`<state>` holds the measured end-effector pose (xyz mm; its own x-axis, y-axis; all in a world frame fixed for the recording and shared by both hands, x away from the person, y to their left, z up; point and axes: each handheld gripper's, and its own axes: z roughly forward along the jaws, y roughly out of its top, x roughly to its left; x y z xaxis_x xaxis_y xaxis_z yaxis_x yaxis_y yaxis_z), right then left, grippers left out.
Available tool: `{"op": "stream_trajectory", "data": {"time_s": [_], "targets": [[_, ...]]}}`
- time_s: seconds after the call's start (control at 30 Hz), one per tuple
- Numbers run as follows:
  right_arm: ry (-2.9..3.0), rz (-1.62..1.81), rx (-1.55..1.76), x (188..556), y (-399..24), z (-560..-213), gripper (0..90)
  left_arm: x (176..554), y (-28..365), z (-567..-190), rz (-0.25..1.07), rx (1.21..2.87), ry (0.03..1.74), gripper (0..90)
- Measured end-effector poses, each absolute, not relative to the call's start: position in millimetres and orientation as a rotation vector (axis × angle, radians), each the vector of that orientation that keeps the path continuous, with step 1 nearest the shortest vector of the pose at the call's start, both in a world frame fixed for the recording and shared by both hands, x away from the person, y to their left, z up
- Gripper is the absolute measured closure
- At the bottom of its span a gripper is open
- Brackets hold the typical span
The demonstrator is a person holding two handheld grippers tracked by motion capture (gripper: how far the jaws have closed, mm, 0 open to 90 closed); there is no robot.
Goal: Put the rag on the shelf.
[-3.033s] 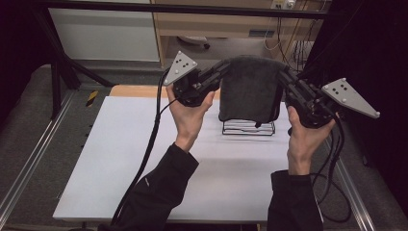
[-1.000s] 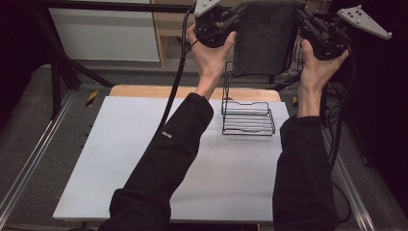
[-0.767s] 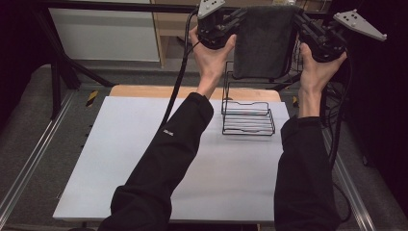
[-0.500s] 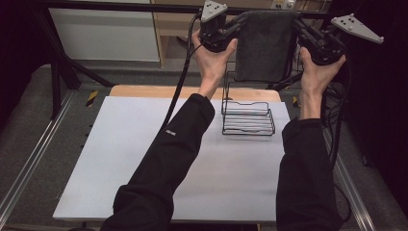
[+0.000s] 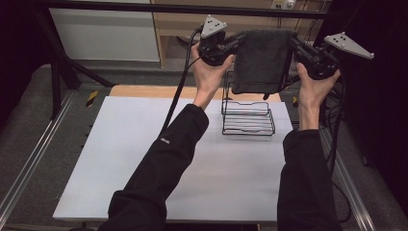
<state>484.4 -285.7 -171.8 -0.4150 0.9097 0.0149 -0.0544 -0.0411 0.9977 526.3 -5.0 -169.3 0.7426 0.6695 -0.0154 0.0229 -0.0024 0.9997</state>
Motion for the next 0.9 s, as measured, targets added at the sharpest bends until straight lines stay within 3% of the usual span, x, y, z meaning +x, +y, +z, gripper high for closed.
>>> {"op": "stream_trajectory", "data": {"time_s": [0.9], "targets": [[1.52,1.535,0.971,464,-290,-201,81.3,508,-4,-194,0.514,1.577,0.563,81.5]]}}
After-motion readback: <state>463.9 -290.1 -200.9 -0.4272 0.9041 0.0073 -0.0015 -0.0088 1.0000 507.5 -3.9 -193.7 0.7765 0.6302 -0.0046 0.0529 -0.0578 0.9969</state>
